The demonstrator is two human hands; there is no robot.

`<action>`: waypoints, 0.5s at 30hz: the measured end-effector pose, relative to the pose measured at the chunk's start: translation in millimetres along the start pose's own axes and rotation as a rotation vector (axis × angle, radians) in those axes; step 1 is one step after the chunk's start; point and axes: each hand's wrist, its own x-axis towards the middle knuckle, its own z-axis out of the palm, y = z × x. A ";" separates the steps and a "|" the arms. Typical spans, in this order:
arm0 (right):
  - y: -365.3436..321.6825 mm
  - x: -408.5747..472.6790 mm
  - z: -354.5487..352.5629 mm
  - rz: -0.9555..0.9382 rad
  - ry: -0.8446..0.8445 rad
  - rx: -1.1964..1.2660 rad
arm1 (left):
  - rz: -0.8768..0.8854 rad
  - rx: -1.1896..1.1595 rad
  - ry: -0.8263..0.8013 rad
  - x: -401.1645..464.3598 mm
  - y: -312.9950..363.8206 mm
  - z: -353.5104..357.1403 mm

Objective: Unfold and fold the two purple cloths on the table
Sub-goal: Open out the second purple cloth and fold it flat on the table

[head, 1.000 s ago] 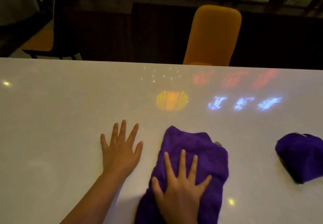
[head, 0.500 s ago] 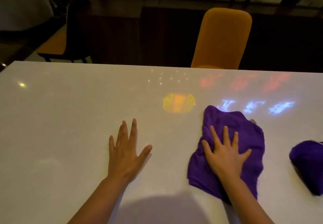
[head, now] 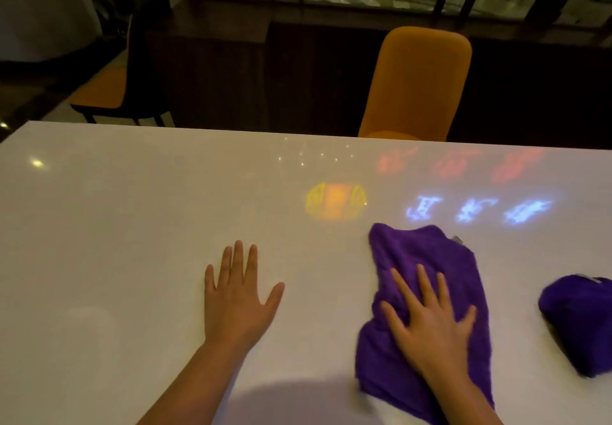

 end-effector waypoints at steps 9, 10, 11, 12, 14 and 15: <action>7.7 -28.0 6.5 0.112 -0.008 -0.037 | 0.039 0.037 -0.031 -2.6 -2.9 -1.8; 1.4 -6.4 3.2 0.018 -0.001 -0.012 | 0.037 0.047 -0.031 -2.6 -3.0 -1.1; -7.6 17.9 0.1 -0.073 -0.003 0.003 | 0.031 0.059 -0.032 -3.1 -1.8 0.2; -23.0 39.6 -4.3 -0.142 -0.023 0.005 | 0.025 0.068 -0.031 -2.4 -2.1 0.4; -49.2 61.2 -9.0 -0.261 -0.066 -0.003 | 0.016 0.092 -0.030 -1.8 -0.5 0.5; -55.6 55.7 -7.0 -0.338 -0.070 0.012 | 0.017 0.104 -0.033 -1.7 0.2 0.1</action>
